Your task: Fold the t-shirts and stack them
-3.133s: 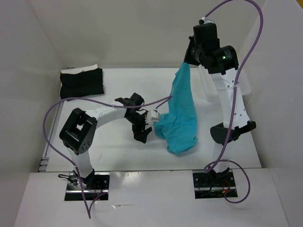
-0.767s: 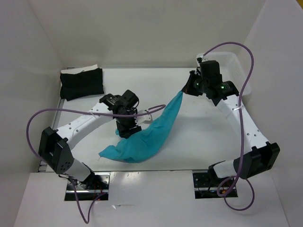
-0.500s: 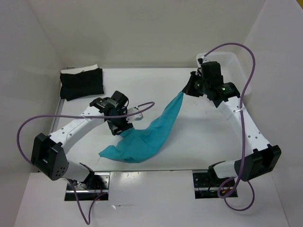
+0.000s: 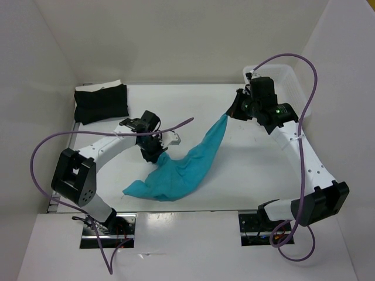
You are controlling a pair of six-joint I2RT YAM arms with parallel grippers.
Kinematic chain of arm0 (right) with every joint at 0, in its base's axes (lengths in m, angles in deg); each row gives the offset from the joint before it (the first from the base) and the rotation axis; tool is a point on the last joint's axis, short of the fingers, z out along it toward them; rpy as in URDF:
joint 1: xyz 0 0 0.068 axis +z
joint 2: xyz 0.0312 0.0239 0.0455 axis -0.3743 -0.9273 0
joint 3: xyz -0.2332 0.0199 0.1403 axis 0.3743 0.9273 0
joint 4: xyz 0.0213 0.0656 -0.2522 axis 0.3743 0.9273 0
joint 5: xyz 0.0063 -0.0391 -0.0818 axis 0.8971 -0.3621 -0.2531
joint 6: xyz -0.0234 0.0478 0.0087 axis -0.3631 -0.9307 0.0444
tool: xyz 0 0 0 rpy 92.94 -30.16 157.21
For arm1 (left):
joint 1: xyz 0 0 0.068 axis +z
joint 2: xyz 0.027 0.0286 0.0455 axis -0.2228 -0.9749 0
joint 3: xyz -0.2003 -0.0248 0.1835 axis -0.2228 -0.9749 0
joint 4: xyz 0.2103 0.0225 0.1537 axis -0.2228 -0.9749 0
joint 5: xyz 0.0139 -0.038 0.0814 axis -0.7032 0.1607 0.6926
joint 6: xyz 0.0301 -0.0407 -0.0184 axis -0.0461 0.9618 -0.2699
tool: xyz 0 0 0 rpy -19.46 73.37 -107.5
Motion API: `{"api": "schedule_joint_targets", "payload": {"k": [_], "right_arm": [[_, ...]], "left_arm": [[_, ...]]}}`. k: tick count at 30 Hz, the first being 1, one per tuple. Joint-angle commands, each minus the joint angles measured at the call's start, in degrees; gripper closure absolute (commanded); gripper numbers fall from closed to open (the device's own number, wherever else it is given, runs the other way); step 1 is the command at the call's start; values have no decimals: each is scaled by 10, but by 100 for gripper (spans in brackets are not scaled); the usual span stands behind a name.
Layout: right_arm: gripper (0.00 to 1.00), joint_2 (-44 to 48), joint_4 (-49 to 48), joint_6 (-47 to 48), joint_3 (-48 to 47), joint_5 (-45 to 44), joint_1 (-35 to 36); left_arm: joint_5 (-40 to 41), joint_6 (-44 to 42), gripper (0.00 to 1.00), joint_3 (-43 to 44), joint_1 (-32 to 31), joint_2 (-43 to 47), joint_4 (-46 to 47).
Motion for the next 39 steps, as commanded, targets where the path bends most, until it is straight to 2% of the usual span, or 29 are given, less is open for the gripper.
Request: {"api": "schedule_joint_targets", "payload": {"k": [1, 3, 4, 5, 7, 11, 13, 15, 18, 20, 27, 34, 37, 39], "right_arm": [[100, 23, -25, 7, 5, -12, -3], [100, 17, -25, 7, -3, -17, -3], [100, 17, -25, 7, -14, 0, -23], [100, 17, -32, 7, -20, 11, -36], [100, 12, -32, 12, -49, 25, -61], [100, -8, -25, 32, -111, 32, -68], [100, -21, -25, 32, -126, 38, -68], [100, -21, -25, 38, -132, 38, -68], [100, -21, -25, 38, -118, 38, -68], [100, -16, -25, 38, -102, 38, -68], [100, 9, -24, 38, -96, 27, -73], [100, 51, 22, 48, -145, 8, -78], [100, 56, 41, 55, -166, 1, -78], [100, 56, 41, 55, -166, -5, -78]], "left_arm": [[-50, 12, 100, 48, 3, 3, 25], [25, 24, 100, 93, 9, 28, 25], [102, 24, 100, 119, 36, 60, 31], [132, 24, 100, 152, 54, 76, 37], [195, 0, 100, 296, 108, 99, 31], [229, -35, 100, 524, 126, 93, -51], [234, -40, 100, 555, 126, 93, -85], [234, -40, 100, 544, 120, 101, -104], [251, -40, 100, 462, 120, 134, -109], [256, -40, 100, 442, 115, 139, -109], [279, -51, 100, 478, 115, 145, -128], [301, -78, 100, 486, 115, 145, -128], [257, -93, 100, 434, 115, 138, -141], [226, -93, 100, 347, 115, 122, -126]]}}
